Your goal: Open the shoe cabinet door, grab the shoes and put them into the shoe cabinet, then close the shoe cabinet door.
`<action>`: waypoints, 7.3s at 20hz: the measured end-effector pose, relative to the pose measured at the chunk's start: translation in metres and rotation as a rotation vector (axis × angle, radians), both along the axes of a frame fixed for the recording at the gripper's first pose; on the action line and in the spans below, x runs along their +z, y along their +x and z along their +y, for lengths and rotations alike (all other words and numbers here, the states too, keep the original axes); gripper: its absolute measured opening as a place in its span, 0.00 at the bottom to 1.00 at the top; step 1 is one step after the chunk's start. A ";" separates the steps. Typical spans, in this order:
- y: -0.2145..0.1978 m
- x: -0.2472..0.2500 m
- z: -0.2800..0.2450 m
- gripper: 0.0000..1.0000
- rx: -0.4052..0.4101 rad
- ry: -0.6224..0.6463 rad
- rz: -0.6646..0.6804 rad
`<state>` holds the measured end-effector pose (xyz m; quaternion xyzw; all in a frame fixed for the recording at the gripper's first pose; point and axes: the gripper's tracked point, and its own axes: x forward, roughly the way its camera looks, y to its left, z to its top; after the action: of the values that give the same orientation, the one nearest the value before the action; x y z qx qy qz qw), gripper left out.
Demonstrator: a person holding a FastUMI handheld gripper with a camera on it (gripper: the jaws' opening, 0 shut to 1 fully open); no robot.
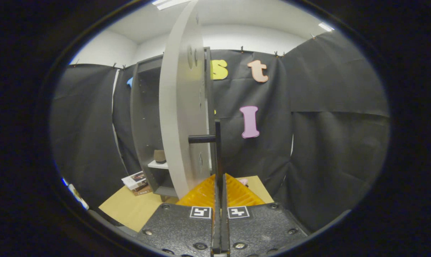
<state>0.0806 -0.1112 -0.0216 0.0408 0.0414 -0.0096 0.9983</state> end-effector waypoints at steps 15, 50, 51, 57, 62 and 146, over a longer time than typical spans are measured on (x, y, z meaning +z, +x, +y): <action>-0.097 -0.033 0.073 0.93 -0.034 -0.079 0.000; 0.212 -0.449 0.265 0.25 0.174 0.054 0.652; 0.208 -0.449 0.267 0.11 0.186 0.053 0.666; 0.198 -0.419 0.259 0.05 0.219 0.031 0.619; 0.183 -0.355 0.255 0.05 0.219 0.016 0.512; -0.055 0.004 0.114 0.99 -0.005 -0.030 0.006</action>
<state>0.0257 0.0027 -0.0181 0.0258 0.0440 -0.0130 0.9986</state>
